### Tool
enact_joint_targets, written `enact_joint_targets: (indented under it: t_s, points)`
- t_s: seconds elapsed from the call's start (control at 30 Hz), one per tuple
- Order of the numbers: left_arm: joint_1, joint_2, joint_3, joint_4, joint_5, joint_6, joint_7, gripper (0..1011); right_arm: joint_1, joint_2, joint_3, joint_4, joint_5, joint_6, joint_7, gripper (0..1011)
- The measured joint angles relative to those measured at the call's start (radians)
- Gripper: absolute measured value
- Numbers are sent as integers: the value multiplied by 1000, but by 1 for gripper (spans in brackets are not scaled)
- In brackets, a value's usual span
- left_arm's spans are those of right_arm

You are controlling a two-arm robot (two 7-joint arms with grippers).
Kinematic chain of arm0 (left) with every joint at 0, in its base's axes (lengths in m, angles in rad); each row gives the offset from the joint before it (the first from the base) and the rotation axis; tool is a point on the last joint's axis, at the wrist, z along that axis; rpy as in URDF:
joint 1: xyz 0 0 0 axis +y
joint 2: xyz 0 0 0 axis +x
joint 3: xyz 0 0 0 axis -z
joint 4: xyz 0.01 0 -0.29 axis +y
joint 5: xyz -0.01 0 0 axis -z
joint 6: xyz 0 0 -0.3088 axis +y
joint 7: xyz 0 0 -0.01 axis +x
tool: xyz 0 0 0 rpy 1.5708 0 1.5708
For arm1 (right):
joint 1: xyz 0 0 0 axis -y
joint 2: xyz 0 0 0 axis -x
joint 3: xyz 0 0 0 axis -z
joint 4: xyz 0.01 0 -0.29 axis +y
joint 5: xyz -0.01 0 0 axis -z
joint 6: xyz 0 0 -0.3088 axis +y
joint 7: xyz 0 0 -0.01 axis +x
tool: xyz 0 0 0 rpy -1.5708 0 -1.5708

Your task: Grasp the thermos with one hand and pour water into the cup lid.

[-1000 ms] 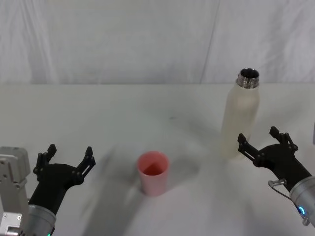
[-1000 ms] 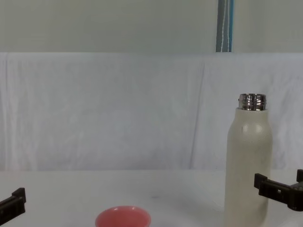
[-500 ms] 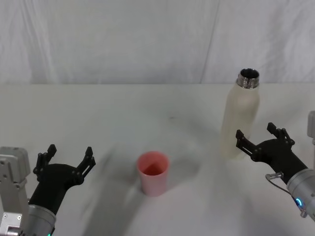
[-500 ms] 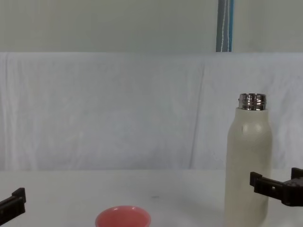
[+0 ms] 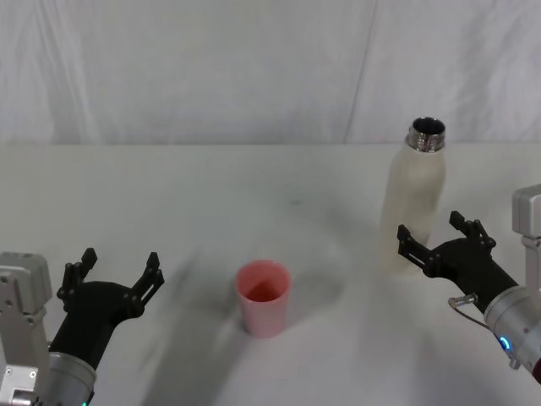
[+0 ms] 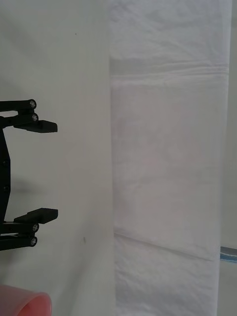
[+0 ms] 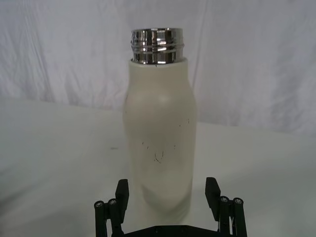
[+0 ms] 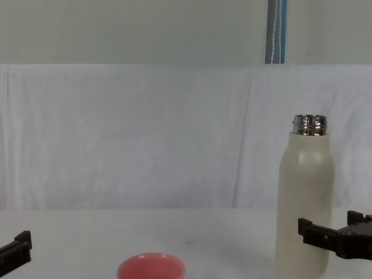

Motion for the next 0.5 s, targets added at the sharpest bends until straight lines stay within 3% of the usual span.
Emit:
enact_joint_targets:
  t_s: [0.5]
  points:
    - [0, 0, 0, 0, 0, 0, 0, 1001, 36, -11, -14, 50, -3, -3, 5, 1000]
